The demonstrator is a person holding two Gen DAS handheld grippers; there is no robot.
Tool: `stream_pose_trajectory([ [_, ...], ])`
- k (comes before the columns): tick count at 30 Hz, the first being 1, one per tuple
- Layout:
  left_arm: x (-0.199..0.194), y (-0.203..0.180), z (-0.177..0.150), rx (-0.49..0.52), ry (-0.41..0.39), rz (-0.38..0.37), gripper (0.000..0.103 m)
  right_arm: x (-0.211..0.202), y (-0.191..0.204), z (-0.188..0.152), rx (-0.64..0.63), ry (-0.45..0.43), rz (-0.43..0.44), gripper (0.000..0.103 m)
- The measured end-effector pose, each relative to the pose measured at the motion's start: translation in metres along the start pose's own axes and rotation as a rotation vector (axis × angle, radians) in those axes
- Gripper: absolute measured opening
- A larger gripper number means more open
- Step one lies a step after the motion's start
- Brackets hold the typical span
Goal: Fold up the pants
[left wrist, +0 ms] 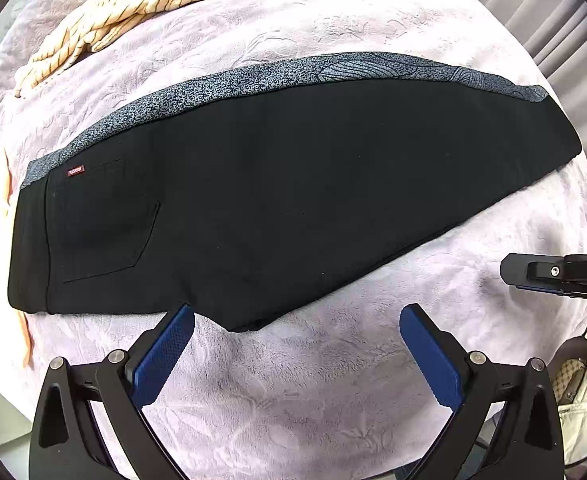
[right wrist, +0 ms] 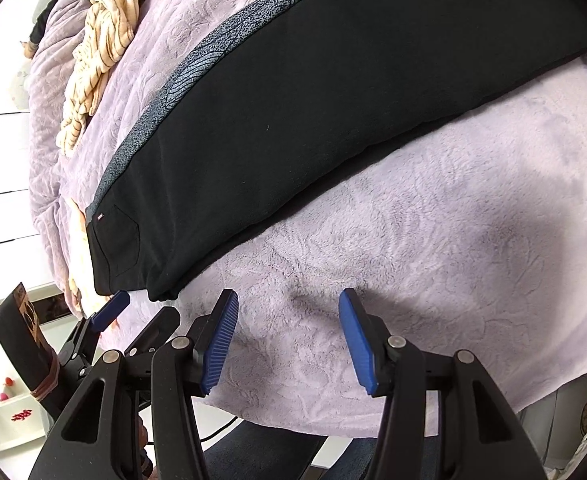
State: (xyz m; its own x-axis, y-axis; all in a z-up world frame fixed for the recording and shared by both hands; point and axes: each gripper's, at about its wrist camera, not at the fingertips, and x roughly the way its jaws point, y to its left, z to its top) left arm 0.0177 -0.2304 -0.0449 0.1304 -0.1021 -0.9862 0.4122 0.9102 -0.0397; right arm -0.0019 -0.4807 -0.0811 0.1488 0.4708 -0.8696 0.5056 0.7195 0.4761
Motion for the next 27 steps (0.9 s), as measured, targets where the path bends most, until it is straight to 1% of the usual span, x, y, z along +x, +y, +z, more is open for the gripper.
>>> stream_pose_trajectory([
  [1,-0.001,0.0,0.0,0.001,-0.001,-0.001,0.103,0.0,0.0,0.0,-0.001,-0.002,0.0,0.057],
  [2,0.007,-0.003,-0.009,0.003,-0.002,-0.001,0.103,-0.001,-0.001,-0.001,0.001,-0.003,0.0,0.057],
  [4,0.006,-0.005,-0.01,0.008,-0.004,-0.001,0.103,-0.002,-0.002,-0.001,0.006,-0.007,0.0,0.057],
  [6,0.005,-0.004,-0.005,0.011,-0.004,-0.003,0.103,-0.003,-0.003,-0.002,0.009,-0.011,0.003,0.057],
  [12,0.002,-0.01,-0.007,0.029,-0.006,-0.008,0.103,-0.008,-0.009,-0.002,0.022,-0.023,0.008,0.057],
  [16,0.002,-0.018,-0.004,0.053,-0.008,-0.014,0.103,-0.021,-0.017,0.003,0.022,-0.049,0.005,0.057],
  [18,0.004,-0.024,-0.001,0.068,-0.002,-0.014,0.103,-0.036,-0.024,0.009,0.015,-0.087,-0.017,0.057],
  [22,0.004,-0.04,0.006,0.097,0.006,-0.041,0.103,-0.08,-0.047,0.029,0.027,-0.189,-0.05,0.057],
  [25,0.001,-0.051,0.018,0.134,-0.026,-0.045,0.103,-0.125,-0.067,0.046,0.047,-0.289,-0.059,0.057],
  [27,0.001,-0.052,0.033,0.141,-0.058,-0.018,0.103,-0.155,-0.079,0.059,0.051,-0.356,-0.056,0.057],
])
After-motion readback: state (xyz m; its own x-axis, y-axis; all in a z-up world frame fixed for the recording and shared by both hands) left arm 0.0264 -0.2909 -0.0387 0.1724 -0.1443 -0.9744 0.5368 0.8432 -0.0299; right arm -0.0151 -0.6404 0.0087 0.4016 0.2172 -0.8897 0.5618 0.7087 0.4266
